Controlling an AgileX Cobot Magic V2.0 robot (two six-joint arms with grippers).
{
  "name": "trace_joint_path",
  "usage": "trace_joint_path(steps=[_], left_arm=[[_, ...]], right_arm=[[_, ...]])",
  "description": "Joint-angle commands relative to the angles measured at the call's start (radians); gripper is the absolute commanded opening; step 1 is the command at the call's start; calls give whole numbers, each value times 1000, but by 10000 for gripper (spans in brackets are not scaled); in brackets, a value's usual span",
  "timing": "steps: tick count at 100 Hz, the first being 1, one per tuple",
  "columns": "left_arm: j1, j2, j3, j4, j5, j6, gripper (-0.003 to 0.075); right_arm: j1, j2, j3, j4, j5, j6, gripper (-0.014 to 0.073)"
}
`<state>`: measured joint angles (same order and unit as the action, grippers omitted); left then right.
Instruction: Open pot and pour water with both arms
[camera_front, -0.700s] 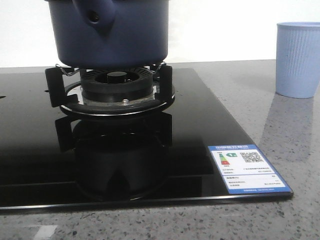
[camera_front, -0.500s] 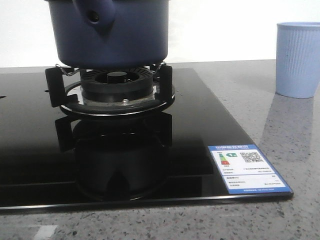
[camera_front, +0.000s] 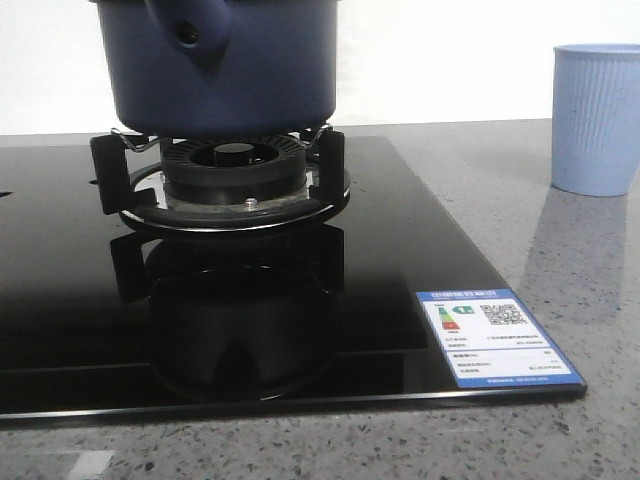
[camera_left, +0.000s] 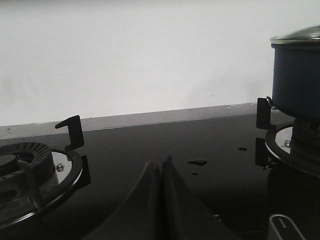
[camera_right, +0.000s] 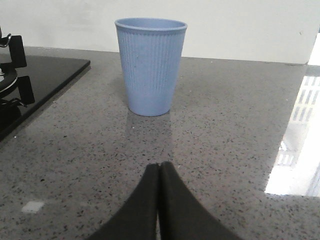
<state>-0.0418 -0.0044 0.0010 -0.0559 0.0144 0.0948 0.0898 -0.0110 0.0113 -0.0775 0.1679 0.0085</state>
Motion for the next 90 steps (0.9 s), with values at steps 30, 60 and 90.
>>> trace_joint_path(steps=[30, 60, 90], left_arm=[[-8, -29, 9, -31, -83, -11, -20], [-8, -29, 9, -371, -84, -11, -20], [-8, -29, 3, -685, -115, -11, -20]], right_arm=[[-1, -19, 24, 26, -80, -8, -52], [-1, -19, 24, 322, -130, -8, -52], [-1, -19, 24, 656, -201, -8, -52]])
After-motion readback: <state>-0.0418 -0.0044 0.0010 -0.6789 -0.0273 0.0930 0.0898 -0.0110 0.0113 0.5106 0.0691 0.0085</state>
